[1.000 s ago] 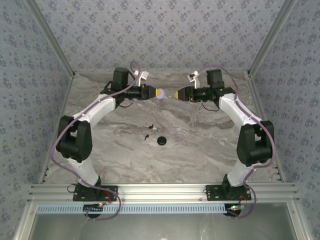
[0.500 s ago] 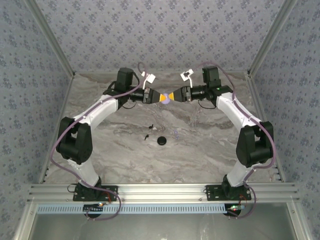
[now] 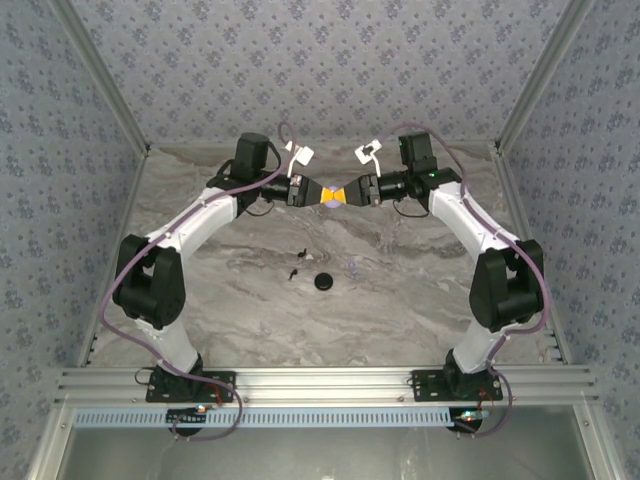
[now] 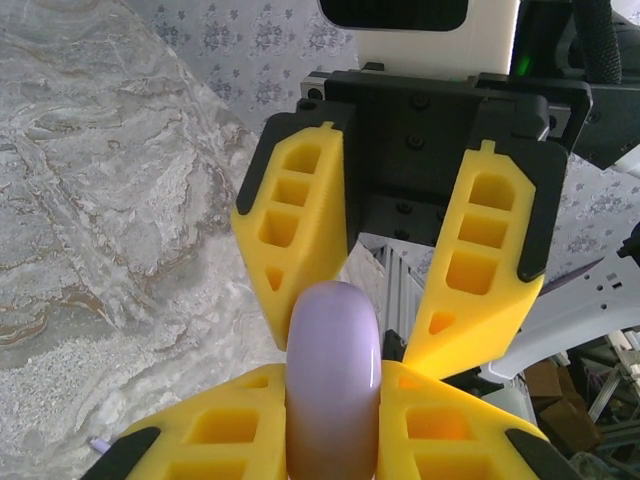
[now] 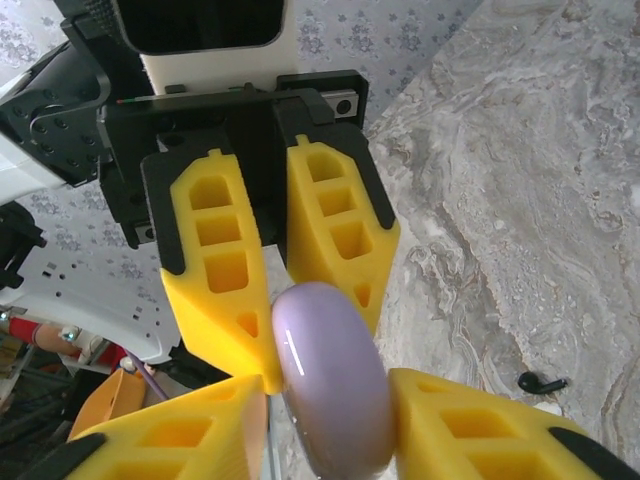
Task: Insert wireless bluetooth earbuds into charging case
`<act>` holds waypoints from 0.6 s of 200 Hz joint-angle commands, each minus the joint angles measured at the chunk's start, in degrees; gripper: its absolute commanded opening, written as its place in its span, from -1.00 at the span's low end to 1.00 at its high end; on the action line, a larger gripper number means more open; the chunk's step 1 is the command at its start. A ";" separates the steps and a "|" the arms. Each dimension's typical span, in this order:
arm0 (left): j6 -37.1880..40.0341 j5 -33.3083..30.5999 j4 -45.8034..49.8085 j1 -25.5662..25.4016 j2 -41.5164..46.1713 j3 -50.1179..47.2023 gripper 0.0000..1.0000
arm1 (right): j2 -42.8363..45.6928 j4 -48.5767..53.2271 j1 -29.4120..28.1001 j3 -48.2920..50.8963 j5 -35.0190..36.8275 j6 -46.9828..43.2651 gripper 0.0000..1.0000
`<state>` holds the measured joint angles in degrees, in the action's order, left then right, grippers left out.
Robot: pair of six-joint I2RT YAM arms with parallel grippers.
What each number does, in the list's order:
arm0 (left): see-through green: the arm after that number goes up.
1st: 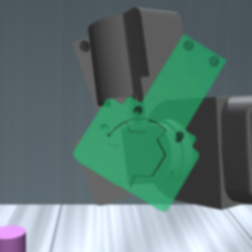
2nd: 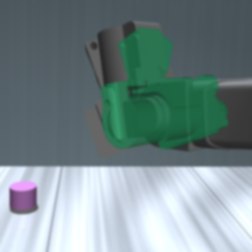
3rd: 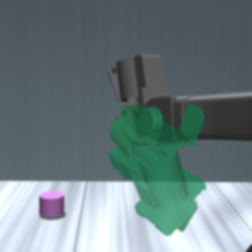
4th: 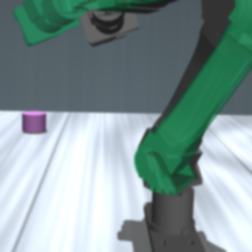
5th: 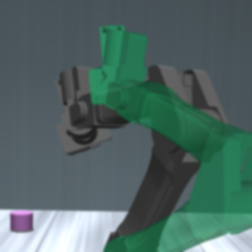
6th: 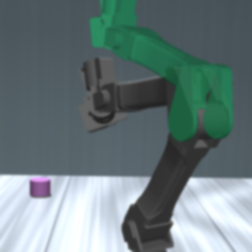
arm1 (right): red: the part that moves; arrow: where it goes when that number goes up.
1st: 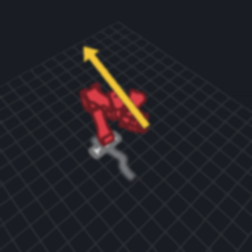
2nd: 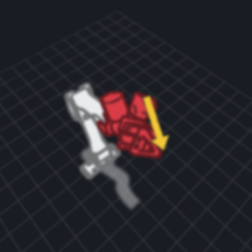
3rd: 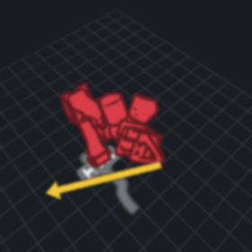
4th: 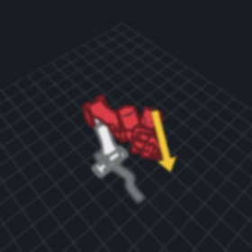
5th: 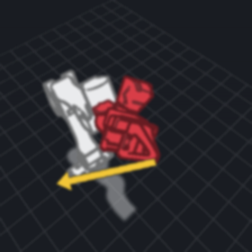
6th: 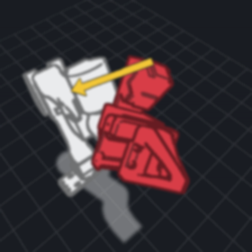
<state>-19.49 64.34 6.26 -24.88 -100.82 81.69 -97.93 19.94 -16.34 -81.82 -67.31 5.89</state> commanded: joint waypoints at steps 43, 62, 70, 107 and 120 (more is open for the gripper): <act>1.20 -0.73 0.86 -0.68 2.00 2.25 -0.50 | 0.70 1.00 0.16 -1.53 -0.39 0.11 -0.60; -0.82 -3.62 -0.90 -0.56 2.74 1.31 -0.26 | 1.79 -2.11 0.55 -0.45 0.95 3.06 -0.65; -2.55 -4.90 -3.03 -0.45 3.32 0.33 -0.17 | 2.06 -3.22 0.68 -0.03 1.34 4.09 -0.66; -9.91 -9.00 -12.14 0.63 5.74 -4.72 -0.01 | 2.49 -4.98 0.78 0.15 2.35 7.18 -0.65; -12.32 -8.82 -15.57 0.60 6.23 -6.33 0.04 | 2.56 -5.27 0.61 0.08 2.36 7.77 -0.65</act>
<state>-26.09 57.17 -0.25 -24.75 -97.69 77.62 -97.43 16.69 -15.66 -81.76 -65.28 10.79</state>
